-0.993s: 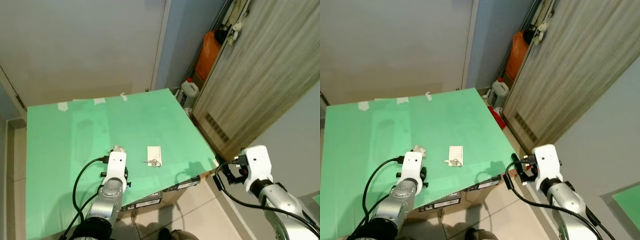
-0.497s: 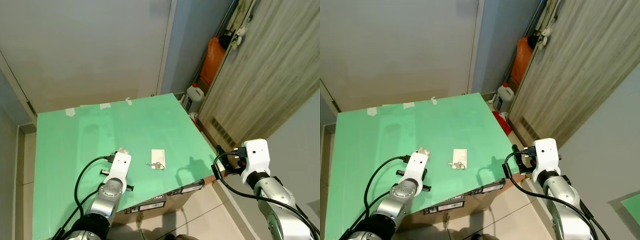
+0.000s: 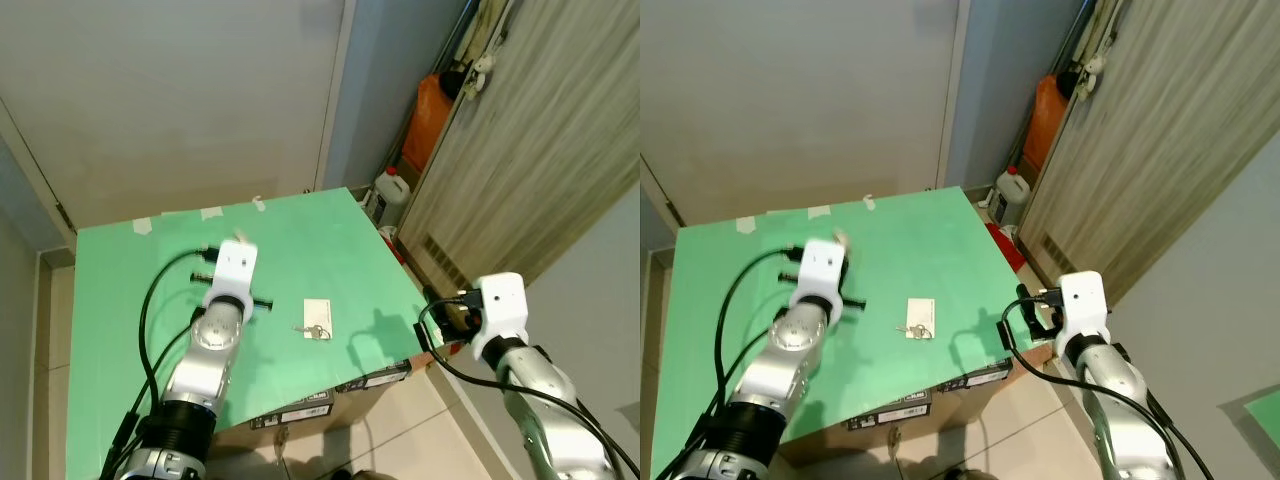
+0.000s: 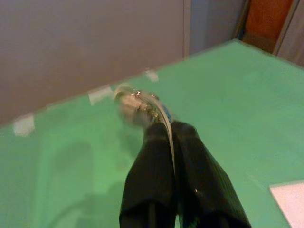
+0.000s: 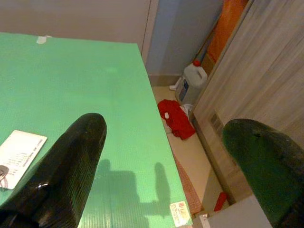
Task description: Hang keys on a hook
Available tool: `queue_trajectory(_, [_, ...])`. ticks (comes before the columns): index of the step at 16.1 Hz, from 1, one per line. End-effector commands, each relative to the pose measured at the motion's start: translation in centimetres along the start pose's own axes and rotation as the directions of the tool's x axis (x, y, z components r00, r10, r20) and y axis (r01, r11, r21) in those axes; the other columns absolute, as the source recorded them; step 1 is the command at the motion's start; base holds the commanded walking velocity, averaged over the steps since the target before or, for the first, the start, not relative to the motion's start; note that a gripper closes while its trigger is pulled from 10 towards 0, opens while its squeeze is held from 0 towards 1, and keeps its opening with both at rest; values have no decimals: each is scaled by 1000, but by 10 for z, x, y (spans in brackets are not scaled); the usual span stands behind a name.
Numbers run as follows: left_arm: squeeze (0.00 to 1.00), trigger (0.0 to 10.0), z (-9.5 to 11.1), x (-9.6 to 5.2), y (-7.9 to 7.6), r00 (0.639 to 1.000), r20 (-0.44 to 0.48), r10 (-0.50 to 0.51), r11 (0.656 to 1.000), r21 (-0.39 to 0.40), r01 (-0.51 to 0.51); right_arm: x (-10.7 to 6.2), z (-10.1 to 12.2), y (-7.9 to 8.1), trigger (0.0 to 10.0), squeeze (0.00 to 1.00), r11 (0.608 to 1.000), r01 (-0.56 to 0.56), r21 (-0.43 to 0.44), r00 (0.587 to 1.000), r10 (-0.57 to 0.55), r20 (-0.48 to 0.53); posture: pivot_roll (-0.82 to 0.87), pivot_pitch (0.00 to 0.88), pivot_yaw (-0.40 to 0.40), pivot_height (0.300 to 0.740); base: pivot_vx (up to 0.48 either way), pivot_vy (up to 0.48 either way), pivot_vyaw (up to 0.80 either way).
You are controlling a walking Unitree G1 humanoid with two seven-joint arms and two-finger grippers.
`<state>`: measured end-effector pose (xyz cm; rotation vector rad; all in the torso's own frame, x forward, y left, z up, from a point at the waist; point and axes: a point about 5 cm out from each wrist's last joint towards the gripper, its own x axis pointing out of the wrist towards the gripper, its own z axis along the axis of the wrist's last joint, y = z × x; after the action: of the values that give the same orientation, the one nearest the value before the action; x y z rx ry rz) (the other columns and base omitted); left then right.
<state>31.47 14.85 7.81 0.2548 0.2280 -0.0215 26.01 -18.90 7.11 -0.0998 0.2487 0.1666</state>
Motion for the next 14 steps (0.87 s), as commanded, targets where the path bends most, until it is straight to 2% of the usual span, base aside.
queue_trajectory(1, [0,0,19,2,0,997,78,-15,1000,-7,15,3,1,-2,10000,0,1000,20,1,1000,-20,10,-101,0,-99,740,0,0,0])
queue_trajectory(6, [0,0,48,-5,2,970,235,-59,998,5,60,21,13,11,10000,0,999,11,32,997,-13,76,-73,0,-52,740,0,0,0])
queue_trajectory(8, [0,0,57,-11,-1,948,302,-101,993,-33,117,28,20,15,10000,0,999,14,38,994,-18,106,-58,0,-37,740,0,0,0])
queue_trajectory(9, [0,0,65,-16,-8,926,346,-152,971,-121,205,32,20,16,10000,0,999,17,38,994,-21,105,-52,0,-34,740,0,0,0])
queue_trajectory(10, [0,0,69,-19,-9,921,356,-156,964,-147,220,33,20,17,10000,0,999,17,37,994,-21,106,-50,0,-34,740,0,0,0])
queue_trajectory(12, [0,0,67,-20,-5,932,347,-103,977,-142,161,35,23,20,10000,0,999,7,38,993,-11,115,-40,0,-45,740,0,0,0])
queue_trajectory(14, [0,0,62,-21,15,945,321,57,975,-222,16,37,25,23,10000,0,999,-6,44,992,0,125,-28,0,-52,740,0,0,0])
